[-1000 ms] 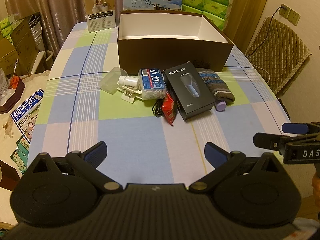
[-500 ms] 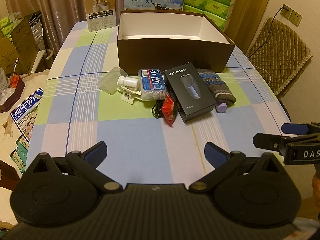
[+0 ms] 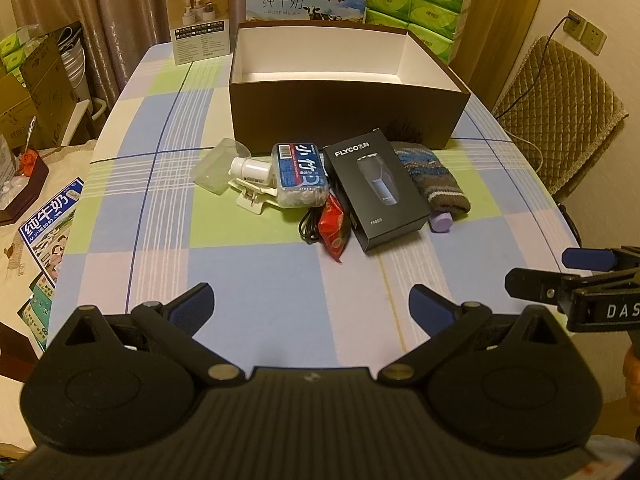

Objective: Organize objects

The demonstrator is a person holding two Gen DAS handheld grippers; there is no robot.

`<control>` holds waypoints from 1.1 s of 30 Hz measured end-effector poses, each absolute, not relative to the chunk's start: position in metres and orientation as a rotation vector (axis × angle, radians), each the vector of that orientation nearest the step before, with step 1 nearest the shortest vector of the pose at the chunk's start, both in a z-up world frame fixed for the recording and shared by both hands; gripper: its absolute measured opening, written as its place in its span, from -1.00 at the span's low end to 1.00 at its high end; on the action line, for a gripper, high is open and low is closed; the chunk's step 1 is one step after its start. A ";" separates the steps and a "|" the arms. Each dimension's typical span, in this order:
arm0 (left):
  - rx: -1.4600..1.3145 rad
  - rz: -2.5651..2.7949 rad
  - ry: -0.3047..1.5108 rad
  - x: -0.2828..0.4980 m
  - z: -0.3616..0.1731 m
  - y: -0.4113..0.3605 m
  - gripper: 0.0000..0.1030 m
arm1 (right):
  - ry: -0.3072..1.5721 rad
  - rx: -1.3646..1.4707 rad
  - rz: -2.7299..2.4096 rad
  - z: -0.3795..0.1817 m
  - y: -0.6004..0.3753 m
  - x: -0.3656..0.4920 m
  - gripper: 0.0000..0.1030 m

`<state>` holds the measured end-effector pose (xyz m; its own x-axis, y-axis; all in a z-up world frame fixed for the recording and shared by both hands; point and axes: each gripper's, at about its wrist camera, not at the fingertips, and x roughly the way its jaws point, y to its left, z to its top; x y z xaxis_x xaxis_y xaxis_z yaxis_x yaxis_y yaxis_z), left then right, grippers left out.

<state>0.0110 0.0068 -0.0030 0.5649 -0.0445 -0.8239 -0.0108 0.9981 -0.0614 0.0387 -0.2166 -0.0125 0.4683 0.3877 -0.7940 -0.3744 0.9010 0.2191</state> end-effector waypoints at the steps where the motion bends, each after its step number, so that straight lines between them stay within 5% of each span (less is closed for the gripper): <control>1: -0.063 -0.019 0.971 0.011 -0.003 0.007 0.99 | 0.979 0.015 0.469 -0.013 -0.217 0.041 0.97; 33: -0.110 0.107 0.998 0.061 -0.012 0.010 0.99 | 0.972 0.000 0.506 -0.026 -0.243 0.100 0.97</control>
<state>0.0608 0.0101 -0.0122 0.5376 0.0397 -0.8423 -0.1406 0.9891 -0.0431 0.1000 -0.2426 -0.0262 0.4572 0.4105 -0.7890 -0.4102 0.8844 0.2225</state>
